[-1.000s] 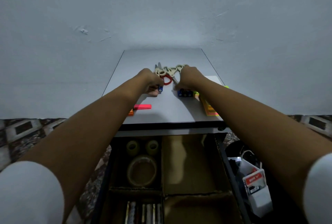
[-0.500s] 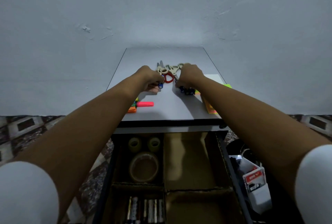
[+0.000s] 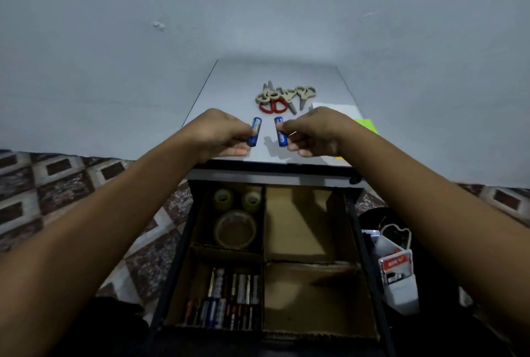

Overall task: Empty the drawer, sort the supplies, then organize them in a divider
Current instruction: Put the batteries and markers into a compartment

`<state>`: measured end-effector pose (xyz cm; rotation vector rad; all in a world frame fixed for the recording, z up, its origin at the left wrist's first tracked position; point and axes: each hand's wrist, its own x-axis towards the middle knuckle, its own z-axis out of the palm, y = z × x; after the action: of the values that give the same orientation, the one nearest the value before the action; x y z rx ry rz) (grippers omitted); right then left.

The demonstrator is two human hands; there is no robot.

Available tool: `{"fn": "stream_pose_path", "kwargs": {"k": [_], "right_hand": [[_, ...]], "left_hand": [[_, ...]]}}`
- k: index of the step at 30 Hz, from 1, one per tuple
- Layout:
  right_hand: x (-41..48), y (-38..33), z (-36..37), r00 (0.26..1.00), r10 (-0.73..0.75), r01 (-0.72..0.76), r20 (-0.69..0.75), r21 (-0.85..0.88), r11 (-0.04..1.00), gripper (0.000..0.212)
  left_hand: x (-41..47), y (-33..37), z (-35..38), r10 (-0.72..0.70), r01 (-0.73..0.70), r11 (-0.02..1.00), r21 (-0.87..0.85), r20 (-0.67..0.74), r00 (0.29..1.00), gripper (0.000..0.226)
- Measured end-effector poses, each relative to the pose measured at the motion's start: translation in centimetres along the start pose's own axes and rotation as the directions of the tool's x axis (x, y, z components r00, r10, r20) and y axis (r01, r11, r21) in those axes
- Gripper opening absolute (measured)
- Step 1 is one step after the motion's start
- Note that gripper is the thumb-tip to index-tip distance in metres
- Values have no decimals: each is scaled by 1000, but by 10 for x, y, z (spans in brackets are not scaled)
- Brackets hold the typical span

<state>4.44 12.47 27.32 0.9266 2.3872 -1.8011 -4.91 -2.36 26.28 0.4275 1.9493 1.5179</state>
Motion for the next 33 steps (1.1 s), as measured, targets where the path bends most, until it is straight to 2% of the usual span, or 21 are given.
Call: {"fn": "stream_pose_path", "kwargs": {"k": [5,8,14,18,25,33], "right_hand": [[-35,31,41,993,44,-51,106,64,997,21],[-52,56,68,987,38,-45,157,44,998,16],[-59,108,128,956,97,-105,277,15,994,17],[-46,135,171,947,197,-198,253,-23,980,31],[-18,170,223,960,251,-241,128,-87,967,23],[-15,171,223,938,306,-308,164,-14,951,22]], "left_hand": [[-45,-53,-15,-62,58,988,144,20,998,4],[-63,-86,-22,-122,116,965,236,13,992,4],[-82,-142,-44,-208,227,941,252,-99,973,7],[-89,-159,-53,-242,259,951,167,-121,963,8],[-91,-171,-60,-257,269,959,95,-123,959,11],[-90,-179,-60,-237,247,967,67,-132,963,19]]}}
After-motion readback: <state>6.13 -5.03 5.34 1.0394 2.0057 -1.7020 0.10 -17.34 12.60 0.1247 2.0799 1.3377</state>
